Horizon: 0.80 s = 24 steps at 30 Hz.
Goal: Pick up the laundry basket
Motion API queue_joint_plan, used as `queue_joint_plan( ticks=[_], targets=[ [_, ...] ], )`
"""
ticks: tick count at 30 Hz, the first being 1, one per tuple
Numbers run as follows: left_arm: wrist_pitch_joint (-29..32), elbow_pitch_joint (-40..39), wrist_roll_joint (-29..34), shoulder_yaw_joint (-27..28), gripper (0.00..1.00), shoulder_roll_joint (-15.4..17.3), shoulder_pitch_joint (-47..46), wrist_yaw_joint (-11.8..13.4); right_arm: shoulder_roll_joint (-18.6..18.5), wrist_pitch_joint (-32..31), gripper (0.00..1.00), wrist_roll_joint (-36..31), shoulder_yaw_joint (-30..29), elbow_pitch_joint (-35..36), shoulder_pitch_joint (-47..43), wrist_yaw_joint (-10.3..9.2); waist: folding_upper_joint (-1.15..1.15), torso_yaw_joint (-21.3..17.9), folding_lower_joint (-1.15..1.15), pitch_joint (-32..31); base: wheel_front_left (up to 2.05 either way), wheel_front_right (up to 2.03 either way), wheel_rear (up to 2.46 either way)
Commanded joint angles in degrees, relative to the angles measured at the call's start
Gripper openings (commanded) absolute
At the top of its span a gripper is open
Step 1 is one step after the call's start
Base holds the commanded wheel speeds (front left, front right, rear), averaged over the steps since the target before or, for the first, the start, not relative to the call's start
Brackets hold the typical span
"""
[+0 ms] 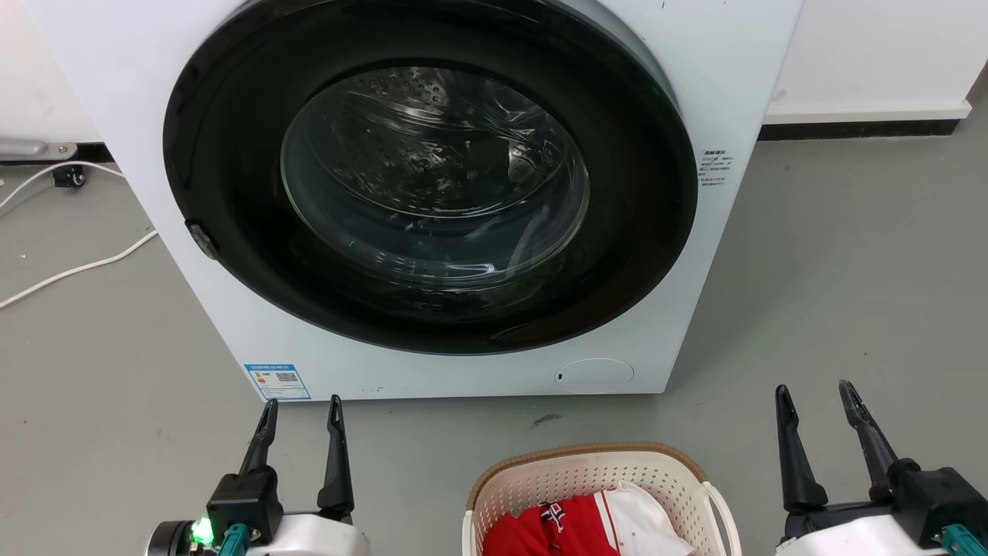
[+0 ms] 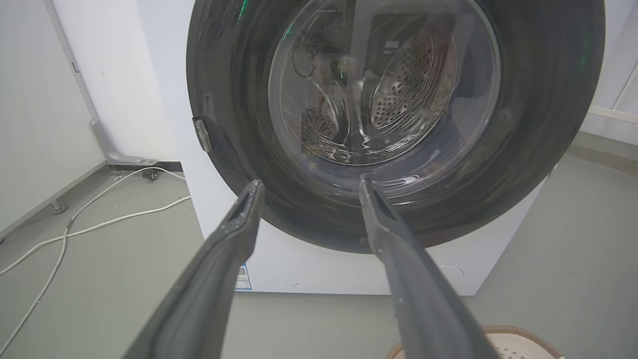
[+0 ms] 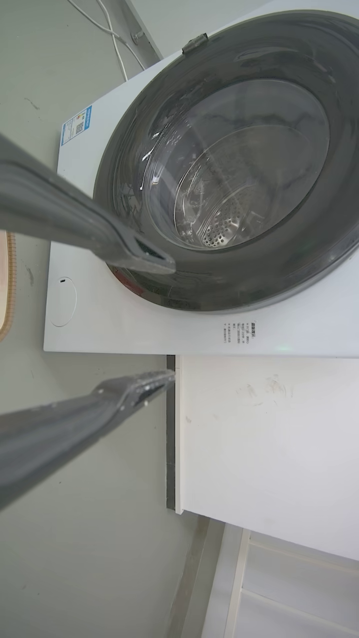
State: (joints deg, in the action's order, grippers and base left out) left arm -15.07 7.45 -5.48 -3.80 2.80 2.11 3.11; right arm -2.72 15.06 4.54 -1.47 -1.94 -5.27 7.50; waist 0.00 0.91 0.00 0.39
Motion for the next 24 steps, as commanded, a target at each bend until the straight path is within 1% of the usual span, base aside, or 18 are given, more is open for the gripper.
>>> queue_joint_plan(
  ticks=[1,24],
  targets=[
    [-0.2,0.1,-0.1,0.0,1.00,0.2,0.6,0.3,-0.3,0.2,1.00,0.3,0.0,-0.2,-0.5,-0.02,0.00,0.0,0.00,0.0,0.00,0.00,0.00],
    [-0.2,0.8,-0.5,-0.1,1.00,0.2,0.3,0.0,-0.3,0.2,1.00,1.0,0.1,-0.5,0.0,-0.02,0.00,-0.1,0.00,0.3,0.00,0.00,0.00]
  ],
)
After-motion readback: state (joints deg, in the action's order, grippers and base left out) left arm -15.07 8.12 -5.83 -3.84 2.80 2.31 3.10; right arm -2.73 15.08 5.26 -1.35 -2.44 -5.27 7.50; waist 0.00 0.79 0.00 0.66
